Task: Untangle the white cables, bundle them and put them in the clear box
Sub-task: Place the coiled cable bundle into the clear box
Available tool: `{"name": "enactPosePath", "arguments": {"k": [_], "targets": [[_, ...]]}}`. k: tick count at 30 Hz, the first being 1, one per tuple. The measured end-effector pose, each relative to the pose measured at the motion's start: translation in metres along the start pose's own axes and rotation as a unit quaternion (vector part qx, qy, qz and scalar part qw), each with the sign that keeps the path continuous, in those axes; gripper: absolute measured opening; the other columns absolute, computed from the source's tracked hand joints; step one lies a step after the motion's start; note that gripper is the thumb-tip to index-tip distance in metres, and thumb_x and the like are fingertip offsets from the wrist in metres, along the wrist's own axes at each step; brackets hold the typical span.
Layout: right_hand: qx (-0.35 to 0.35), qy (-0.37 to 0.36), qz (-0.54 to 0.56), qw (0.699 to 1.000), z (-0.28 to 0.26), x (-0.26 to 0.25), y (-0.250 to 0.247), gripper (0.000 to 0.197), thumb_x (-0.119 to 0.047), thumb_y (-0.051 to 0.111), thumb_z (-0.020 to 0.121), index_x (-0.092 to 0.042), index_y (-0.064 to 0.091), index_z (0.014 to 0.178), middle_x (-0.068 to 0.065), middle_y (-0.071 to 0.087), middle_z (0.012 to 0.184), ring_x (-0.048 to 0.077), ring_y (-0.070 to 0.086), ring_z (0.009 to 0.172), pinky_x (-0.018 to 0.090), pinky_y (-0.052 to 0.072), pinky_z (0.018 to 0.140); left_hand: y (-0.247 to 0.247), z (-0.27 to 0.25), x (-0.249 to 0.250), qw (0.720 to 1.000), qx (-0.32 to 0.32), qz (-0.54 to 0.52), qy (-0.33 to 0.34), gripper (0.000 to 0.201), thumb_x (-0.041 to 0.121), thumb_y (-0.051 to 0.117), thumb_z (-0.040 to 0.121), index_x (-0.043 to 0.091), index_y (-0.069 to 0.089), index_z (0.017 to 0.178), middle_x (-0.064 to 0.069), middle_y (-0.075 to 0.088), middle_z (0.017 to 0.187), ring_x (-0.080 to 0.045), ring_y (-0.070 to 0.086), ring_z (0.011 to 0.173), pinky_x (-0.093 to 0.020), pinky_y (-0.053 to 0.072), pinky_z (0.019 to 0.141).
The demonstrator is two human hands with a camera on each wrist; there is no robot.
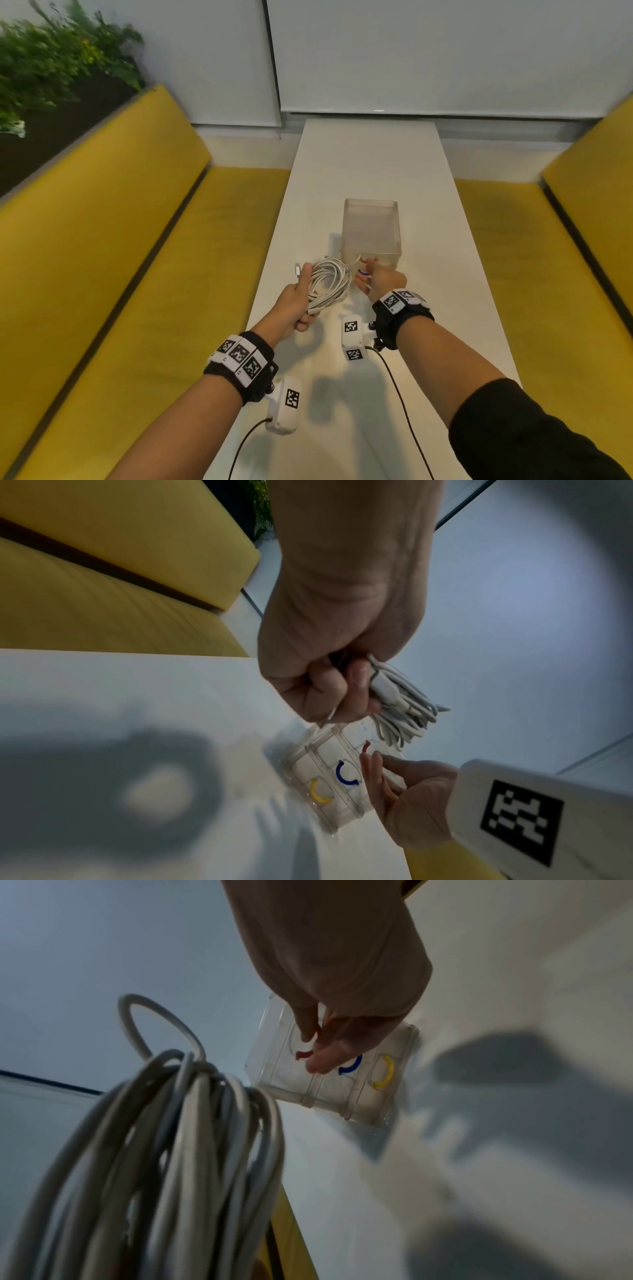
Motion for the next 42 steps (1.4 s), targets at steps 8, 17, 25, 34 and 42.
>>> {"name": "enactPosePath", "arguments": {"k": [8,17,25,34,42], "targets": [[-0.021,-0.003,-0.007,1.0,0.009,0.011,-0.01,0.023,-0.014,0.079,0.078,-0.005,0.068,0.095,0.017,0.072,0.1,0.032,0.069,0.095,0.049,0.062,0.075,-0.001,0.0,0.003,1.0,-0.011,0.018,0.004,0.07,0.072,0.032,0.093,0.013,0.049,0.06,-0.007,0.048,0.051,-0.013,0.032,0.038,-0.018,0.02,0.04],[-0.096,0.052,0.147,0.983,-0.005,0.04,-0.038,0.014,0.001,0.063,0.089,0.006,0.061,0.102,0.023,0.067,0.099,0.029,0.067,0.092,0.036,0.063,0.072,0.023,0.002,0.037,0.946,0.121,0.247,0.169,0.069,0.064,0.027,0.098,0.007,0.064,0.09,-0.009,0.064,0.075,-0.025,0.059,0.07,-0.03,0.042,0.06],[-0.121,0.055,0.147,0.98,-0.015,0.033,-0.052,0.011,0.009,0.064,0.085,0.008,0.062,0.096,0.023,0.068,0.097,0.033,0.065,0.098,0.039,0.061,0.078,0.07,0.008,0.065,0.735,0.16,0.575,0.32,0.049,0.06,0.038,0.098,0.017,0.044,0.118,-0.007,0.056,0.107,-0.027,0.062,0.09,-0.04,0.052,0.07],[-0.124,0.029,0.11,0.986,-0.013,0.035,-0.055,0.021,0.008,0.06,0.089,0.008,0.065,0.11,0.023,0.07,0.104,0.029,0.068,0.094,0.033,0.059,0.073,0.093,0.017,0.033,0.586,0.161,0.722,0.331,0.04,0.039,0.048,0.096,0.017,0.045,0.129,-0.012,0.052,0.119,-0.029,0.052,0.102,-0.039,0.043,0.083],[-0.098,0.014,0.08,0.992,-0.006,0.043,-0.062,0.028,0.016,0.054,0.087,0.005,0.066,0.11,0.02,0.071,0.099,0.028,0.069,0.091,0.03,0.06,0.061,0.099,0.022,0.023,0.569,0.078,0.743,0.344,0.052,0.037,0.034,0.09,0.004,0.056,0.123,-0.012,0.062,0.107,-0.028,0.058,0.094,-0.036,0.047,0.076]]}}
Point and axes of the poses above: each hand's wrist, its own z-axis towards the middle knuckle, its own y-axis out of the palm, x = y × z, the point moved 2 cm from there along z, towards the middle knuckle
